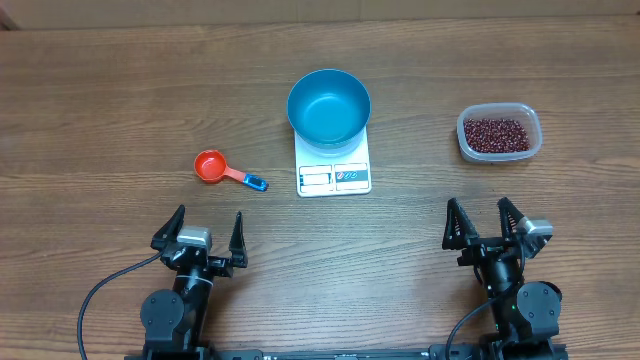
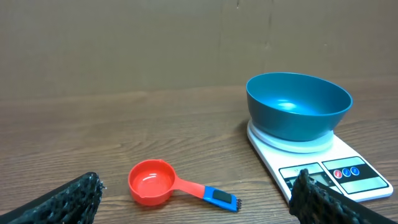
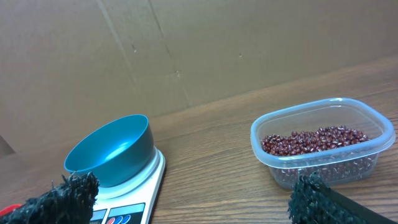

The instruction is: Scoop item into bowl and weigh 150g on scale

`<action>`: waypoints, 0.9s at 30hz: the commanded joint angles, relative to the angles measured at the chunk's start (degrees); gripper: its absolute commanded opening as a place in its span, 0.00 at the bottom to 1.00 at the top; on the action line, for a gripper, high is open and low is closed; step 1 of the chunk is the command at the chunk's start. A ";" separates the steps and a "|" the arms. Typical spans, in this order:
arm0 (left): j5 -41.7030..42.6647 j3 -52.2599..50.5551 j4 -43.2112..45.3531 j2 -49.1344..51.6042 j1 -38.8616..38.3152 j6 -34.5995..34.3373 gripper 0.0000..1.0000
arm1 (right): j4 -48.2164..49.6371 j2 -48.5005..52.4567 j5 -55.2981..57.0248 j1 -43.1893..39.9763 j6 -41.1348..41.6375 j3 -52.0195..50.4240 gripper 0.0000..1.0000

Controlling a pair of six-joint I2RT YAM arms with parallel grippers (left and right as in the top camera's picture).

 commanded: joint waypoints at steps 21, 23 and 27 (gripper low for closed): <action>-1.03 -0.17 6.75 -0.59 -0.02 1.20 1.00 | 0.35 -0.46 0.31 0.35 -0.42 -0.57 1.00; 1.73 -0.13 10.82 -0.59 -0.02 1.31 1.00 | 0.35 -0.46 0.31 0.35 -0.42 -0.57 1.00; 2.05 1.97 13.94 -0.59 -0.02 1.05 1.00 | 0.35 -0.46 0.31 0.35 -0.42 -0.57 1.00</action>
